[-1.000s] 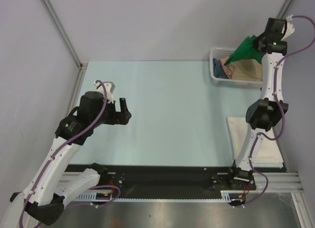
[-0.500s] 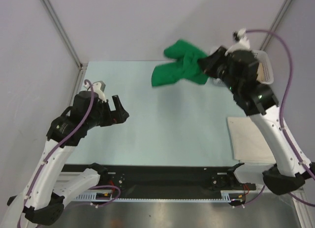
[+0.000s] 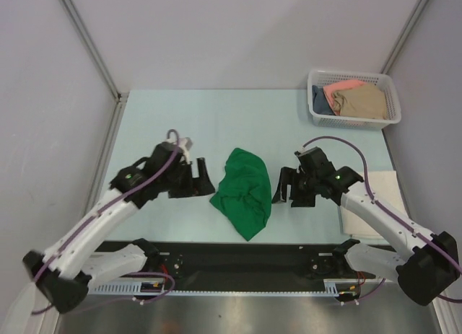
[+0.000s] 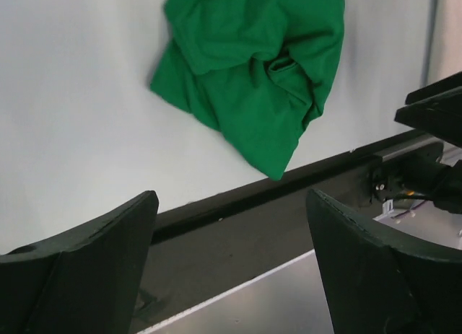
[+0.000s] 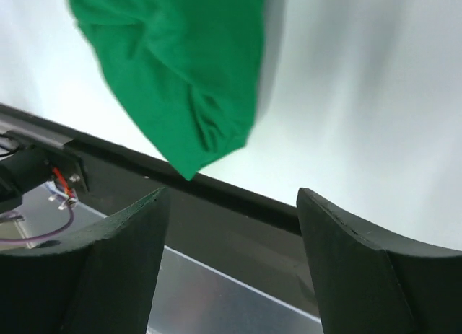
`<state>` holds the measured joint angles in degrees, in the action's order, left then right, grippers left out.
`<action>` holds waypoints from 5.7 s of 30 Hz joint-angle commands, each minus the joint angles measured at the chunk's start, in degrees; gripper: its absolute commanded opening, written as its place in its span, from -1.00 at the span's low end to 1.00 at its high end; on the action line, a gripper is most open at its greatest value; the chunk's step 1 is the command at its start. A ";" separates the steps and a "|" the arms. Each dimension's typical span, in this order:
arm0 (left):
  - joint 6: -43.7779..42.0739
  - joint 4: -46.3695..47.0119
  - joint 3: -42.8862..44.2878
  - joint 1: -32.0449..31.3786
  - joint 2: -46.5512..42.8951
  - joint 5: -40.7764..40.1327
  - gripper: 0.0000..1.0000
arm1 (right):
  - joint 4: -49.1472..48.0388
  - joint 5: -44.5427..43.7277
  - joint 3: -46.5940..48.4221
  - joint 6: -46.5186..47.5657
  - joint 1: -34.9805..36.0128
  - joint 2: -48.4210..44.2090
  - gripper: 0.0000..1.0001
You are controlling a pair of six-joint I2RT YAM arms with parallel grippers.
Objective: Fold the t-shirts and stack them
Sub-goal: Move the tshirt to the center of the board, then flatten the tshirt out
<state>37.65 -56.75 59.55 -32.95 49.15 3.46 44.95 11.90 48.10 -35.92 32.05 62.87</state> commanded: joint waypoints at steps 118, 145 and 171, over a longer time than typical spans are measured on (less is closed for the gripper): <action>-31.58 26.85 45.61 -1.77 5.42 -19.73 -0.99 | 1.09 -1.26 28.38 2.44 24.48 5.77 -1.00; -54.15 49.27 43.90 -2.38 29.89 -36.16 -0.99 | -6.38 28.87 19.05 3.35 0.96 12.38 -1.00; -55.93 68.80 38.98 -6.42 43.28 -20.33 -1.00 | -26.61 23.17 -4.11 -18.62 2.17 1.13 -0.12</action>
<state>-22.28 3.40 99.09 -38.41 84.36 -18.61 -6.90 28.80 54.94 -62.04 38.94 64.93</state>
